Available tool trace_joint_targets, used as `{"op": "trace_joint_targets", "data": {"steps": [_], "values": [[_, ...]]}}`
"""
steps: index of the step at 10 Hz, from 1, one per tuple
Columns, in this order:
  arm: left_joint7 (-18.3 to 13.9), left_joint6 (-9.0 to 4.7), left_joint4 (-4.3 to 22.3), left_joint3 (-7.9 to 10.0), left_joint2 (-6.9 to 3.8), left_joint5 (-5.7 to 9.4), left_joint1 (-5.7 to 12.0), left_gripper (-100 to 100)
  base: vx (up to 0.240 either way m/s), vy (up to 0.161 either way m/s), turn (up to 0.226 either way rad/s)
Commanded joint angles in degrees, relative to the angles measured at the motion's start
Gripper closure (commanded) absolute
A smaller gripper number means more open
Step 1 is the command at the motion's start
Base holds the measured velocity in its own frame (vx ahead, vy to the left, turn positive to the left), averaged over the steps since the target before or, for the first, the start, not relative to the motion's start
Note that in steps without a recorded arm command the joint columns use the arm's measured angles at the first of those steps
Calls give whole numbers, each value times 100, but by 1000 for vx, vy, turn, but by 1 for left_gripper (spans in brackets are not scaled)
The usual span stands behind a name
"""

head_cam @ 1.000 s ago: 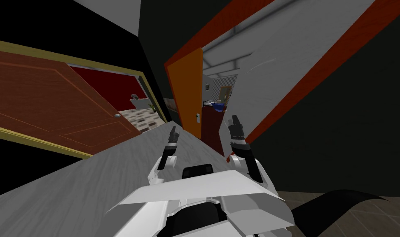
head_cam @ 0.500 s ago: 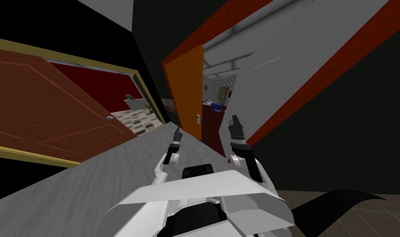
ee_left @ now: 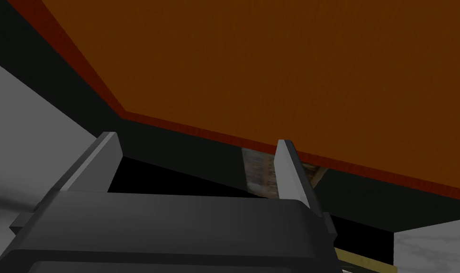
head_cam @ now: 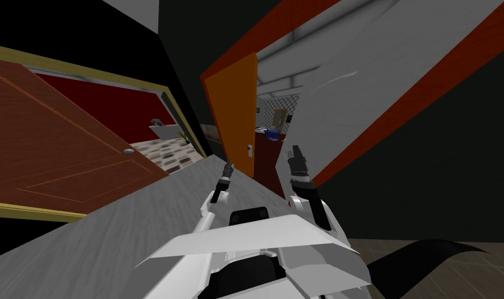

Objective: Push the door open

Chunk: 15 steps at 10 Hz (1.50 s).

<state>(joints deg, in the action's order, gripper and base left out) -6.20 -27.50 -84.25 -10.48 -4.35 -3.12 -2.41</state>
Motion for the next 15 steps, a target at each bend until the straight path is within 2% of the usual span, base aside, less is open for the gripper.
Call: {"op": "trace_joint_targets", "data": {"steps": [1,9,15], "values": [[-16,-27,158,-4,-3,6,97,-100,34,39,-31],[-136,57,1476,-302,99,0,971,-100,76,78,-71],[-218,115,2371,-504,228,-4,1564,-100,78,84,-67]]}}
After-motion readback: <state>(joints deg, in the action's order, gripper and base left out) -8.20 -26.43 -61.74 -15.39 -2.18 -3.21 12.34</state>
